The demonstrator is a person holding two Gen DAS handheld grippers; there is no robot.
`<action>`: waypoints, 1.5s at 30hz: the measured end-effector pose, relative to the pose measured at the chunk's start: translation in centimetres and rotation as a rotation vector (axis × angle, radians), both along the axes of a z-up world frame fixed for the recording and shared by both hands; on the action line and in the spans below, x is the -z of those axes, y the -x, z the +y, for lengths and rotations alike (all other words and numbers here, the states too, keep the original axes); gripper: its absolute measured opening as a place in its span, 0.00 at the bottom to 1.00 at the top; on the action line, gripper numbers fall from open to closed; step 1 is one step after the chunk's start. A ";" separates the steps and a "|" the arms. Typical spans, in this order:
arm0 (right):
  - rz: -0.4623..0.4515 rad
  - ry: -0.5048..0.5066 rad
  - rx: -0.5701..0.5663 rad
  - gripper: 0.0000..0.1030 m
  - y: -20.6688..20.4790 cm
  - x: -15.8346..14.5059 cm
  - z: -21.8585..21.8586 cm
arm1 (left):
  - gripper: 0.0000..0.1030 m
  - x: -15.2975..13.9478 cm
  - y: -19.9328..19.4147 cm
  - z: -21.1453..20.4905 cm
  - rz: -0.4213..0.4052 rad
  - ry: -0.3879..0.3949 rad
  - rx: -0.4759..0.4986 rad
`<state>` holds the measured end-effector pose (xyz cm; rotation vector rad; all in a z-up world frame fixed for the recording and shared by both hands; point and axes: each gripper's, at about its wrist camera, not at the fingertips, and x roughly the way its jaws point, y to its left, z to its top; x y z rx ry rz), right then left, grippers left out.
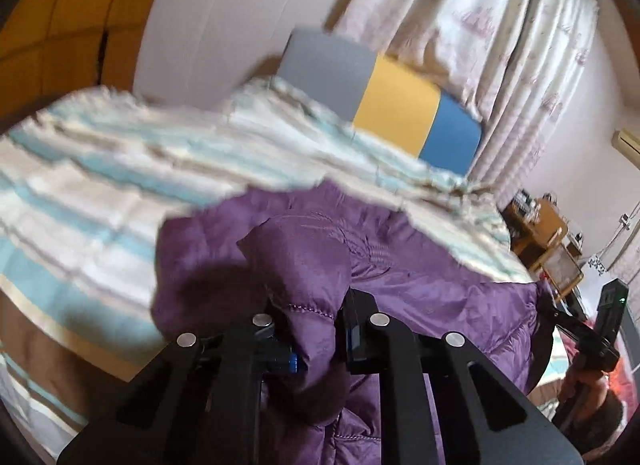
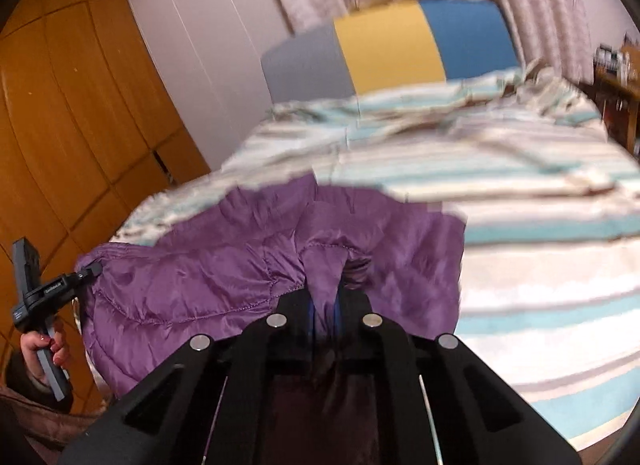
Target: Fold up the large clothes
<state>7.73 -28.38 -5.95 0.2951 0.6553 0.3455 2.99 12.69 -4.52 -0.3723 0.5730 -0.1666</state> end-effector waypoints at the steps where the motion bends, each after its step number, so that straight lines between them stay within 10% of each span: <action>1: -0.023 0.004 0.007 0.06 0.1 -0.8 0.0 | 0.15 -1.1 0.3 -0.2 -0.040 -0.007 -0.014; 15: -0.323 0.020 0.138 0.06 -4.6 -7.9 2.4 | 0.15 -6.8 -4.8 -0.4 -0.288 -0.004 -0.275; 31: -0.174 0.252 0.164 0.07 -16.1 3.1 6.2 | 0.15 1.3 -14.4 -1.1 -0.075 -0.100 -0.365; 45: 0.134 0.293 0.181 0.27 -21.7 10.6 5.5 | 0.15 8.0 -18.6 0.3 0.129 0.031 -0.338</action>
